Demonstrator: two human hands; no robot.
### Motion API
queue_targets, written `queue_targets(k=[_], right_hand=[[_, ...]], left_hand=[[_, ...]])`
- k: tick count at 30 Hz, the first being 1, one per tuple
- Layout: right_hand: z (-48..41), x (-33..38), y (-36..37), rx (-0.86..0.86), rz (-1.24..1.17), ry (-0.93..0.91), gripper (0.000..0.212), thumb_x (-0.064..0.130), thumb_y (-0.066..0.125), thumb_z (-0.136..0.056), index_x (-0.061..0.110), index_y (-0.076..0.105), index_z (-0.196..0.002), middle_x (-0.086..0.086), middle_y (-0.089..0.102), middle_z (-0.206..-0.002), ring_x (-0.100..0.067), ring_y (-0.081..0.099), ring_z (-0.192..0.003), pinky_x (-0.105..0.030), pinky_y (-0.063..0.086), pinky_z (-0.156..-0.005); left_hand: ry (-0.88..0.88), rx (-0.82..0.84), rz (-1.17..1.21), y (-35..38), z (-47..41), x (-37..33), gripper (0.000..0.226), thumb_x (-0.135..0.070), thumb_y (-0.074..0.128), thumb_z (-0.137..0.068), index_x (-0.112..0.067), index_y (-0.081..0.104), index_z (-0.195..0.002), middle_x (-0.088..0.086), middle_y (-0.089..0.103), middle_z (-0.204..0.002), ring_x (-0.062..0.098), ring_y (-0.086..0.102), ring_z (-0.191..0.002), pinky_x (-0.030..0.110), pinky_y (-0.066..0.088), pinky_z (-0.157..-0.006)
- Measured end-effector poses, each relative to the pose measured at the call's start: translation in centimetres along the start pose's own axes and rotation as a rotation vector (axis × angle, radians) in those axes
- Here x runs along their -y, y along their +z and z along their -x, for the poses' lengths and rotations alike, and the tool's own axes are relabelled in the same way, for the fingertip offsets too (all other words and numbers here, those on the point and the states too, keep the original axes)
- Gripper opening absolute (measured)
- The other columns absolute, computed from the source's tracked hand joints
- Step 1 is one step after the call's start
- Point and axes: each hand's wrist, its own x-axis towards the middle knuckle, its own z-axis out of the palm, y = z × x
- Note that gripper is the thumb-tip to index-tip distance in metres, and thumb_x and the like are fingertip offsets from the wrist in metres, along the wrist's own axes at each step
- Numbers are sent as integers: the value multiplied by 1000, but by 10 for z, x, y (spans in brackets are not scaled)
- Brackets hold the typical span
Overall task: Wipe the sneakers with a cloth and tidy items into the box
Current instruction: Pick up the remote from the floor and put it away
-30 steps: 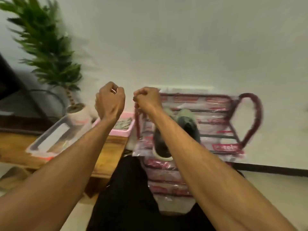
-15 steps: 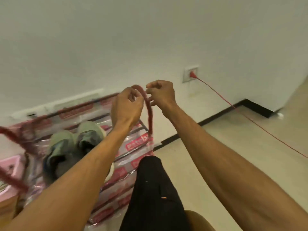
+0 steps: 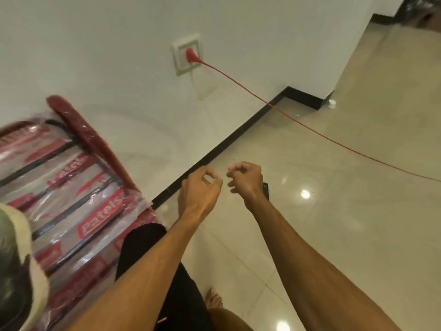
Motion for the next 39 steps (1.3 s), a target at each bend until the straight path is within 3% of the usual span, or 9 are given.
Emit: queue_targets(k=[4, 10, 16, 20, 23, 30, 39], right_hand=[[-20, -58, -16, -86, 0, 137, 15, 1, 58, -88, 13, 66, -84, -8, 69, -80, -19, 62, -60, -30, 55, -54], [-44, -133, -22, -170, 48, 290, 15, 1, 58, -86, 13, 68, -85, -5, 70, -79, -18, 62, -57, -27, 52, -50], [-71, -194, -14, -211, 166, 411, 20, 8, 62, -85, 27, 65, -77, 0, 71, -83, -26, 70, -79, -46, 60, -76], [-97, -216, -8, -250, 261, 415, 6, 16, 65, -89, 19, 68, -94, -2, 72, -94, -19, 65, -81, -33, 54, -79], [-117, -230, -4, -243, 346, 405, 17, 22, 66, -91, 16, 67, -106, -2, 70, -101, -16, 56, -84, -28, 44, -78], [-174, -261, 1, -244, 547, 399, 30, 24, 64, -93, 13, 62, -121, -6, 64, -120, -26, 60, -109, -27, 35, -79], [-237, -298, -7, -264, 694, 405, 34, 17, 61, -90, 5, 54, -121, -12, 58, -121, -32, 58, -108, -34, 43, -77]], left_hand=[[-71, 84, -56, 41, -10, 26, 6, -31, 63, -87, -32, 59, -91, -3, 64, -79, 17, 66, -73, 43, 57, -76], [-157, 213, -132, 82, -20, 70, 6, -27, 63, -87, -30, 59, -91, -2, 63, -67, 18, 65, -66, 41, 56, -72], [-233, 309, -168, 101, -46, 107, 10, -26, 61, -83, -34, 59, -87, -3, 61, -67, 17, 66, -66, 41, 55, -73], [-231, 339, -176, 118, -72, 120, 14, -24, 62, -84, -34, 60, -94, -4, 62, -72, 17, 67, -70, 42, 56, -74], [-244, 344, -133, 131, -91, 128, 21, -23, 63, -83, -34, 62, -101, -7, 65, -79, 18, 68, -74, 43, 57, -74], [-261, 333, -59, 154, -121, 149, 29, -25, 66, -80, -37, 63, -106, -11, 68, -87, 18, 68, -79, 46, 58, -75], [-278, 410, -3, 173, -135, 156, 36, -37, 60, -70, -44, 60, -106, -16, 68, -84, 19, 67, -86, 46, 57, -78]])
